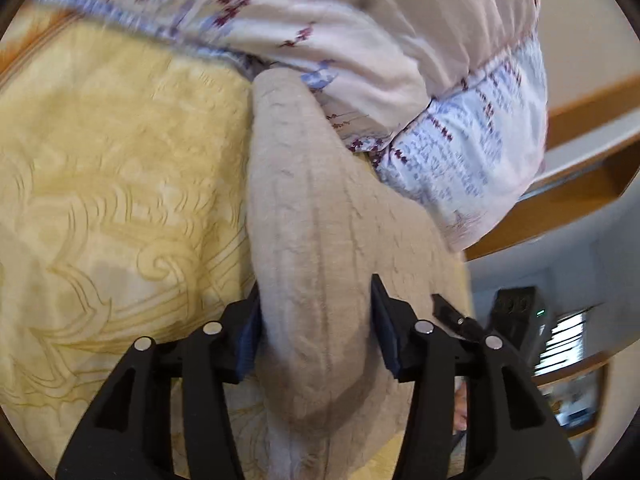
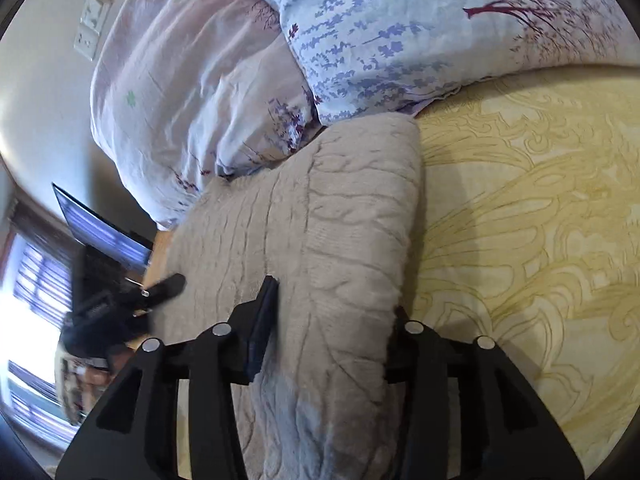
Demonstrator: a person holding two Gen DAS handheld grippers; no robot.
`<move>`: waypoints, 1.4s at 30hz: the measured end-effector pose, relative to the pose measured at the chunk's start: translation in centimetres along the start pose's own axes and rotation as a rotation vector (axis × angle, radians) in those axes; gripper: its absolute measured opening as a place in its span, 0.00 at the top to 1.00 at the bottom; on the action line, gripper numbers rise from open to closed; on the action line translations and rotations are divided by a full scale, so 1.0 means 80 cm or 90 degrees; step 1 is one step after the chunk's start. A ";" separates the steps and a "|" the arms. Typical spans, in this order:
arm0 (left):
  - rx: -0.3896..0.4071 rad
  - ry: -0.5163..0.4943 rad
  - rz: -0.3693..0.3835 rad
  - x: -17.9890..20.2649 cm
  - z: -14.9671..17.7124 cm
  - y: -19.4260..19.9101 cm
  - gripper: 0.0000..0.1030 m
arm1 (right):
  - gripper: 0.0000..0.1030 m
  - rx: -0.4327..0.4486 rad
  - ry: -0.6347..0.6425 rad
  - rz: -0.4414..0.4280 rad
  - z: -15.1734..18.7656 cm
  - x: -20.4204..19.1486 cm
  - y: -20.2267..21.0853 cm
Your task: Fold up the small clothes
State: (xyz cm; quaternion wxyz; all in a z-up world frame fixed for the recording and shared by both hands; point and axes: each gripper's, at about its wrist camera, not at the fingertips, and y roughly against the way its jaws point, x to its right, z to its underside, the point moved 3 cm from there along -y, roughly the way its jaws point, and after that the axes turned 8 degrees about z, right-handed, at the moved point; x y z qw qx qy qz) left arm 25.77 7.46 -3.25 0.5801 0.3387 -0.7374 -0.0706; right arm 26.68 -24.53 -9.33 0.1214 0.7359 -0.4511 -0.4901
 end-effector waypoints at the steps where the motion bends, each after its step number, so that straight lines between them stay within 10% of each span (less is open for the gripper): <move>1: 0.009 -0.003 -0.011 -0.001 -0.001 0.005 0.44 | 0.58 0.009 -0.005 -0.001 0.000 0.003 0.007; 6: 0.023 -0.023 -0.041 0.003 -0.003 0.015 0.37 | 0.58 0.050 -0.028 -0.004 -0.003 0.014 0.033; 10: 0.030 -0.026 -0.054 0.006 0.000 0.016 0.34 | 0.89 0.102 0.022 0.068 -0.007 -0.002 0.034; 20: 0.140 -0.164 -0.178 0.045 0.039 0.075 0.19 | 0.73 0.106 0.001 0.176 -0.008 0.014 0.038; 26: 0.191 -0.257 -0.285 0.055 0.086 0.104 0.07 | 0.71 0.176 0.077 0.122 0.039 -0.030 0.103; 42: 0.116 -0.317 -0.336 0.071 0.158 0.058 0.02 | 0.65 0.123 0.168 0.232 0.100 -0.062 0.068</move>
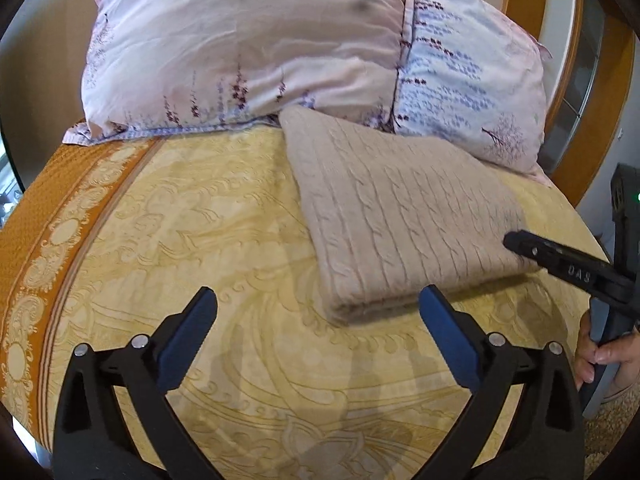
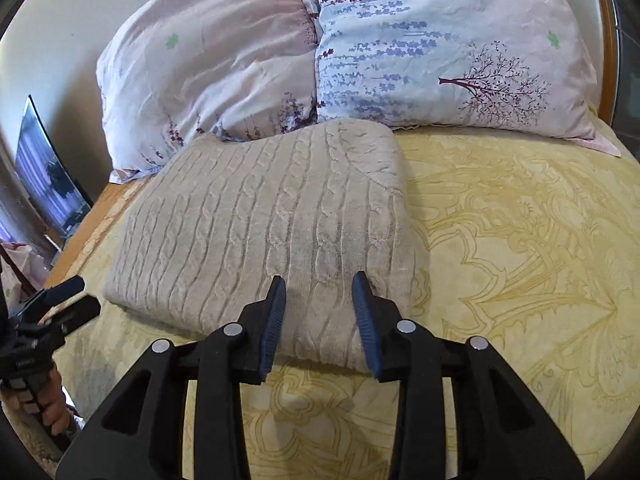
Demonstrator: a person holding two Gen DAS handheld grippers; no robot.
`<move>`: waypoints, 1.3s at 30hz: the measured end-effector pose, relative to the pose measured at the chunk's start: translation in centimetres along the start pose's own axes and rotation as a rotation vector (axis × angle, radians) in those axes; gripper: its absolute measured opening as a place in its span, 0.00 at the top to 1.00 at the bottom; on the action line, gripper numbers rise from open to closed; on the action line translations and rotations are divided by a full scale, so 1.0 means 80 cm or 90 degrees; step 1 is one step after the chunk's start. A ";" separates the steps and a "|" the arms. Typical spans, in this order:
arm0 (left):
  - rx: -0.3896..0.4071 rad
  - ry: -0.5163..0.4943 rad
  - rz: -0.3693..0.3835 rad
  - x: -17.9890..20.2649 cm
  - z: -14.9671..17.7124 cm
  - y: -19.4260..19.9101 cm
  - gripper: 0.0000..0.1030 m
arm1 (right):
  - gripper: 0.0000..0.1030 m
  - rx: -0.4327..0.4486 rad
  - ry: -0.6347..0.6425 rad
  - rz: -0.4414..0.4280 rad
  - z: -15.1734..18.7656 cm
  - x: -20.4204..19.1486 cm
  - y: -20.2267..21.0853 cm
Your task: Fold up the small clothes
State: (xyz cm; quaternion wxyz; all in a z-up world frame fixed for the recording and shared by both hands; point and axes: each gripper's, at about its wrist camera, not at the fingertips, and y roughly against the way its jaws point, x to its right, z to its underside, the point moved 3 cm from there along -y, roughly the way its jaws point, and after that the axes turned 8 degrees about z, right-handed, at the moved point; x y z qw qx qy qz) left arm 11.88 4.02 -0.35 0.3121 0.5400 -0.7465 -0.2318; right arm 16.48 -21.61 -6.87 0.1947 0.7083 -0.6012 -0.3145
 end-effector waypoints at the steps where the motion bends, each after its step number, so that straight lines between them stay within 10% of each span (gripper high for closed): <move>1: -0.007 0.000 -0.004 0.001 0.002 -0.002 0.02 | 0.64 0.012 -0.012 0.004 -0.001 0.002 0.006; 3: -0.020 -0.006 -0.012 0.004 0.006 -0.005 0.02 | 0.58 0.046 -0.020 0.028 -0.001 0.006 0.023; 6: -0.032 -0.020 -0.025 0.008 0.012 -0.007 0.02 | 0.14 0.083 -0.032 0.064 0.003 0.013 0.043; 10: -0.045 -0.038 -0.060 0.014 0.019 -0.012 0.02 | 0.07 0.080 -0.024 0.088 0.015 0.013 0.047; 39: -0.138 -0.014 -0.090 0.014 0.018 -0.046 0.02 | 0.01 -0.063 0.003 0.164 0.050 -0.033 0.011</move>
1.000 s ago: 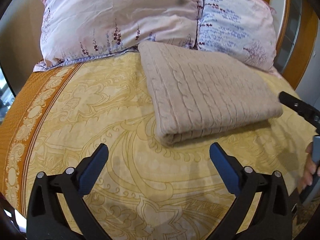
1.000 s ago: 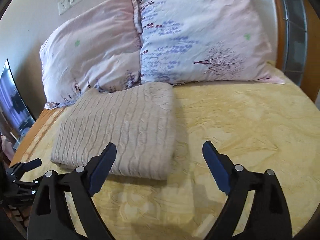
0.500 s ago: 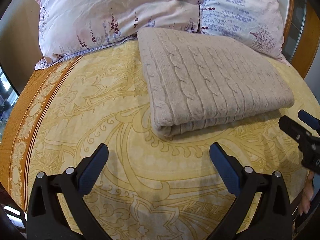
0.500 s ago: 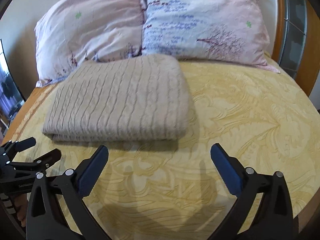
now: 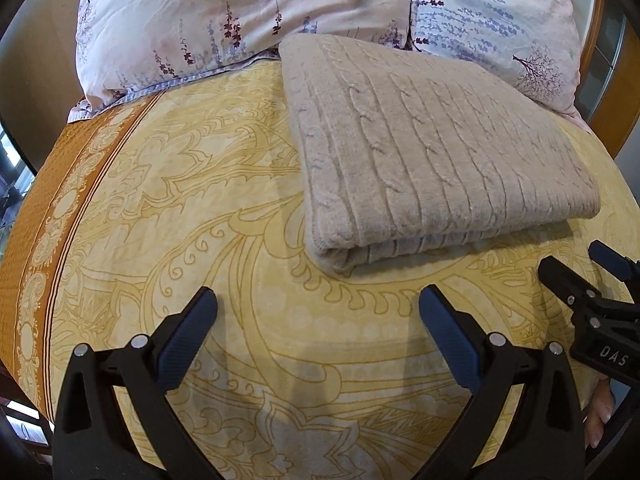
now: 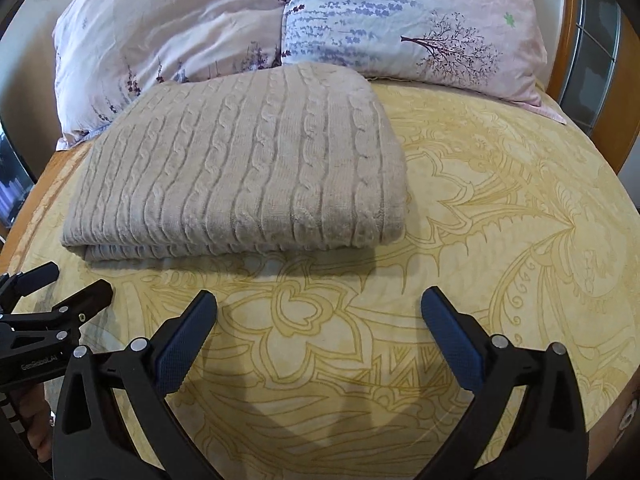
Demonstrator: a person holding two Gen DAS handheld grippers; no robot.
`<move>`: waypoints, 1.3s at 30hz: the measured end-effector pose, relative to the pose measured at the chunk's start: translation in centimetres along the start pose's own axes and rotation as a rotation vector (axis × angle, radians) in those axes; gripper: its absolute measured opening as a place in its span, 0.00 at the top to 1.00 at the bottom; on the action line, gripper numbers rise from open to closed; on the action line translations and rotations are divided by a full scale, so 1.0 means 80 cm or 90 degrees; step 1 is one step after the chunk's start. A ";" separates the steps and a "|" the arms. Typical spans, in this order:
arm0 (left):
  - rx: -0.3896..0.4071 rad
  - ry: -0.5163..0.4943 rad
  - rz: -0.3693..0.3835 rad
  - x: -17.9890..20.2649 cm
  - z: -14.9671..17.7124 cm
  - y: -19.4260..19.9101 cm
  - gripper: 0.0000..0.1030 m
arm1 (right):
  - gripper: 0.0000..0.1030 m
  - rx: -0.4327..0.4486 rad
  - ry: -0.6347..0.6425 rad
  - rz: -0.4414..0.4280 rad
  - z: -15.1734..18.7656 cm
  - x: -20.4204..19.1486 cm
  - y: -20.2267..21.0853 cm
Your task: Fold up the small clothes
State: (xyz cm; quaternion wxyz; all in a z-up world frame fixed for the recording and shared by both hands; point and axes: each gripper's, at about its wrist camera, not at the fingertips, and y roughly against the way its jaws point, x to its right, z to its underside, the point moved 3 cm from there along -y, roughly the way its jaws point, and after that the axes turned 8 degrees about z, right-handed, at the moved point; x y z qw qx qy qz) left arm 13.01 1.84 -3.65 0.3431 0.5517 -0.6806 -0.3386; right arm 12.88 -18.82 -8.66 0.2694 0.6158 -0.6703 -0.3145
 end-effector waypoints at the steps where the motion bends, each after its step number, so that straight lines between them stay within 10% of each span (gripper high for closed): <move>1: -0.001 0.000 0.001 0.000 0.000 0.000 0.02 | 0.01 0.000 0.002 0.001 0.000 -0.001 0.000; 39: -0.008 0.005 0.001 -0.001 0.000 -0.003 0.02 | 0.01 -0.009 0.012 0.028 0.000 -0.003 -0.006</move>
